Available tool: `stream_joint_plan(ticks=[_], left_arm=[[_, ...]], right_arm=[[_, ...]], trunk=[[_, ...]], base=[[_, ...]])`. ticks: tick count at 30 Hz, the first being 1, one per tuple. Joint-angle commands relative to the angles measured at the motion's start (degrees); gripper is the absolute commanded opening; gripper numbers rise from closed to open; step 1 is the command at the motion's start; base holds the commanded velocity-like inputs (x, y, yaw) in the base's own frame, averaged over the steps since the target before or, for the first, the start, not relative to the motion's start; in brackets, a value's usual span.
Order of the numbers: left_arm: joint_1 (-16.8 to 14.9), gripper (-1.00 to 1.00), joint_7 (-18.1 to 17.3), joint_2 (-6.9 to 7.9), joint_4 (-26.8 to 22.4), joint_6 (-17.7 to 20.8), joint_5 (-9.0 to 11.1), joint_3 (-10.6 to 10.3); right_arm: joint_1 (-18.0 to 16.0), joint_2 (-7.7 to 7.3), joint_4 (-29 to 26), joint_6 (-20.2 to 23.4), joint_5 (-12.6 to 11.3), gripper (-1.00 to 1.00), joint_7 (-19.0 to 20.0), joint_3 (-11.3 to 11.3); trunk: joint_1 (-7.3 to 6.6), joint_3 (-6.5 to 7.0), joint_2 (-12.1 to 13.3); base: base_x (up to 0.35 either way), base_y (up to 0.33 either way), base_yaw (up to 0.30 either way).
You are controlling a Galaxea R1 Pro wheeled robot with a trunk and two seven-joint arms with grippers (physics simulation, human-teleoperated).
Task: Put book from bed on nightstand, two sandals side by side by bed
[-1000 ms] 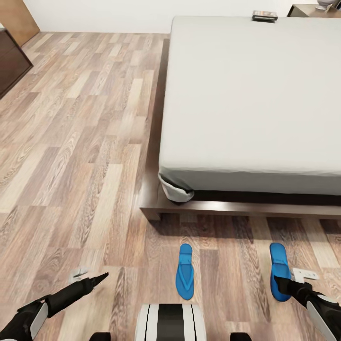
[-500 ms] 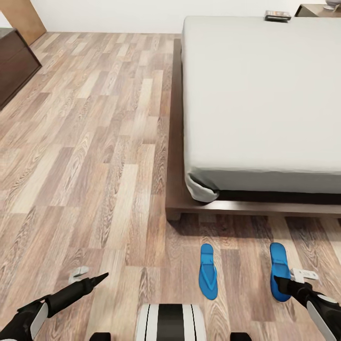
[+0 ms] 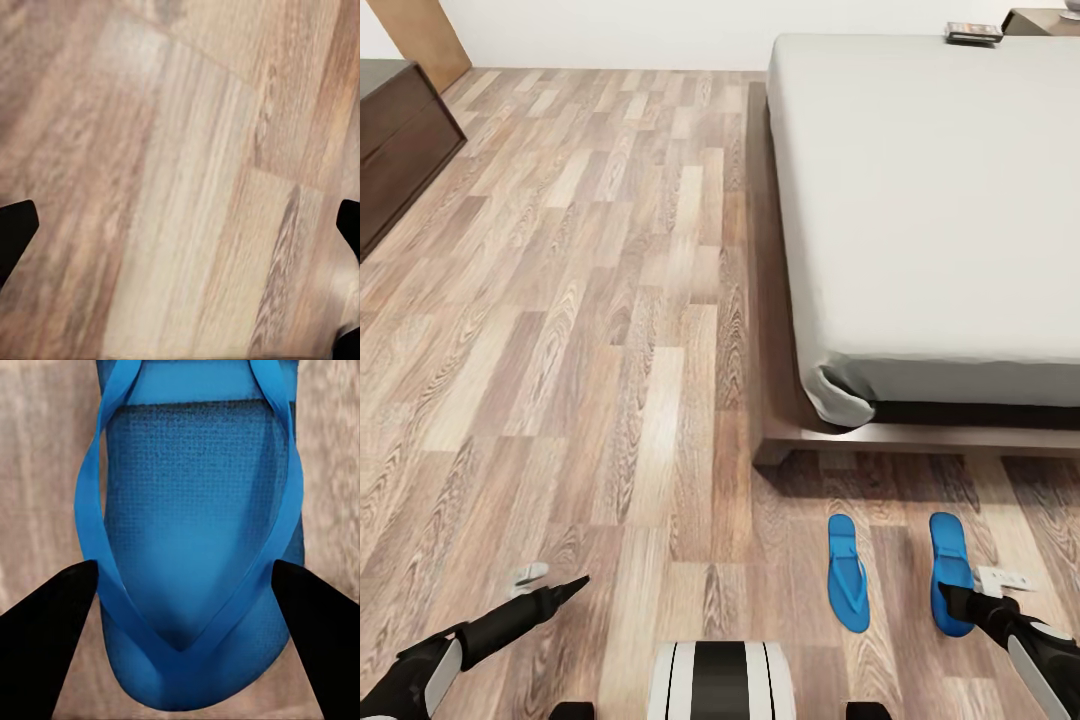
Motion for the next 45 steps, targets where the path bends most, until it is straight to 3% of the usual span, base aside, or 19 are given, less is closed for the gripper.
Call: stream_joint_plan(ticks=[1,8,45], left_arm=[[-0.03,1.00,-0.20,-0.03,0.05,0.60,0.33,0.09],[-0.03,1.00,-0.20,0.03,0.05,0.54,0.33,0.16],[-0.03,1.00,-0.24,0.05,0.05,0.47,0.42,0.36]], right_arm=[[0.01,0.00,-0.13,0.38,-0.30,-1.00,0.22,-0.18],[0.01,0.02,-0.09,0.36,-0.30,-1.00,0.22,-0.18],[0.01,0.03,-0.08,0.36,-0.30,-1.00,0.22,-0.09]], trunk=[[-0.01,-0.03,-0.01],[-0.01,-0.03,-0.01],[-0.01,-0.03,-0.01]], base=[[0.000,0.315,0.000],[0.000,0.245,0.000],[0.043,0.032,0.000]])
